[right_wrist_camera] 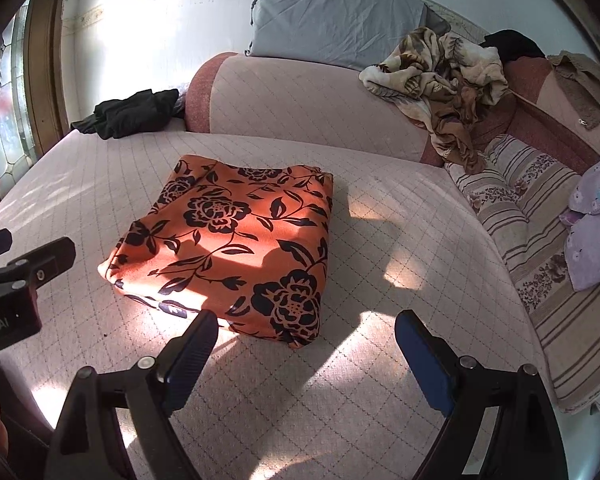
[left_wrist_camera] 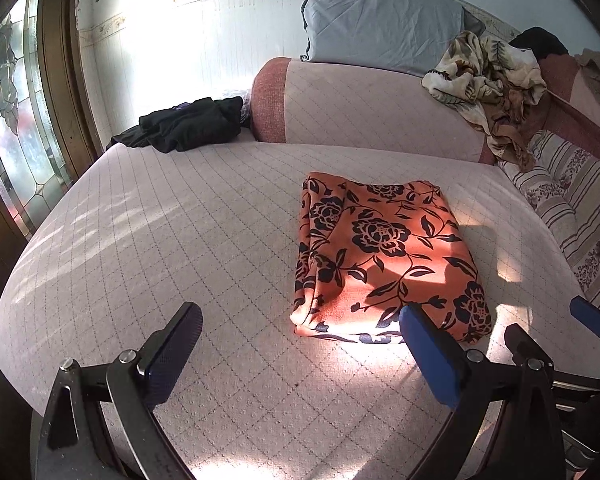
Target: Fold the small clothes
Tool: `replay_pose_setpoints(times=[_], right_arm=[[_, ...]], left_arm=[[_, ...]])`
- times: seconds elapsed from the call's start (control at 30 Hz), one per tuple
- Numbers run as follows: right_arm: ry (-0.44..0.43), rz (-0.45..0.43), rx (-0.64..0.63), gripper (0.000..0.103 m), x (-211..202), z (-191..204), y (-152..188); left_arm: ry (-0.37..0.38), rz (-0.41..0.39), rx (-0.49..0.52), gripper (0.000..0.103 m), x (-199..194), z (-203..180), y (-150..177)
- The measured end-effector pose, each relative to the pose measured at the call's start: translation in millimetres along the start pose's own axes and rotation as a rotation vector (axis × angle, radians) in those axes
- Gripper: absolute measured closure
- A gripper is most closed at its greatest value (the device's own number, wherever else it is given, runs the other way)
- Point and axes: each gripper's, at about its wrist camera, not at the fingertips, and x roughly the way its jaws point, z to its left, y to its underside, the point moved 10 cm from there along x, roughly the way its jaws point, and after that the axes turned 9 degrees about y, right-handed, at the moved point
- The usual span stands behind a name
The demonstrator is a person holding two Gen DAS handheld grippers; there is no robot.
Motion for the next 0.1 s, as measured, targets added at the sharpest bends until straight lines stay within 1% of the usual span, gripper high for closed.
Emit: replay_pose_setpoints(times=[0.1], right_arm=[[0.002,-0.004,-0.004,0.011,1.7,0.5,-3.6]], left_arm=[[0.006,0.001,0.005,0.004,2.7,-2.1,-3.9]])
